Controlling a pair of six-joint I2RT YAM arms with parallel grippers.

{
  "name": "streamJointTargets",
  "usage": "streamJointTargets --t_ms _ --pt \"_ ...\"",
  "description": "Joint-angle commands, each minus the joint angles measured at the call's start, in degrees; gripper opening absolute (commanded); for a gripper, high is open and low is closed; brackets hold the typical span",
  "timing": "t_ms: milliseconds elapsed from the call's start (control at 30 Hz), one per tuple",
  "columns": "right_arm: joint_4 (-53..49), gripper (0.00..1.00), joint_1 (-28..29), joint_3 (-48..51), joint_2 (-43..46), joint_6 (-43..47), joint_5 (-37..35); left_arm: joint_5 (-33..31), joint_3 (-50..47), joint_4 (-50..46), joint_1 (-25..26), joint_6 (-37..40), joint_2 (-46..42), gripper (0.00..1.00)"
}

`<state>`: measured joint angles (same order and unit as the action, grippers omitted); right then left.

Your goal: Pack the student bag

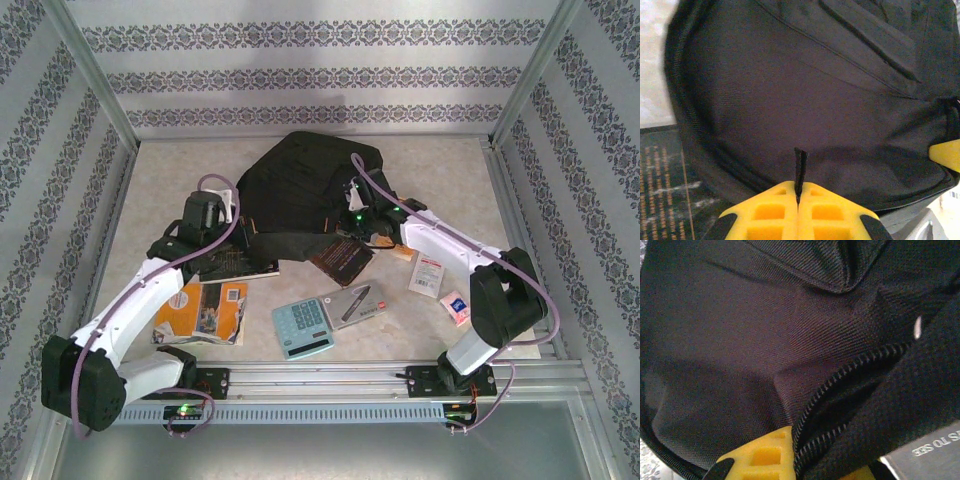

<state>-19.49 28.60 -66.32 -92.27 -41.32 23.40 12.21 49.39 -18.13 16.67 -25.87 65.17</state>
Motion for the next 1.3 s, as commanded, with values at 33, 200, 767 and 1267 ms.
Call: streamJointTargets --t_ms 33,200,767,1267 --pt "-4.49 0.0 -3.31 -2.72 0.48 4.88 -13.6 -5.16 2.1 -3.19 -3.37 -0.51 -2.57 0.0" --pt "-1.38 0.0 -3.99 -6.3 -2.45 5.73 -12.33 3.37 1.26 -0.13 -3.35 -2.82 -1.75 0.0" --pt "-9.86 0.83 -1.18 -15.46 -2.25 12.89 -27.89 11.14 0.11 18.22 13.41 -14.25 8.45 0.0" --pt "9.94 0.71 -19.49 9.48 7.38 -6.71 -0.3 8.92 1.4 20.34 15.69 -14.48 10.93 0.0"
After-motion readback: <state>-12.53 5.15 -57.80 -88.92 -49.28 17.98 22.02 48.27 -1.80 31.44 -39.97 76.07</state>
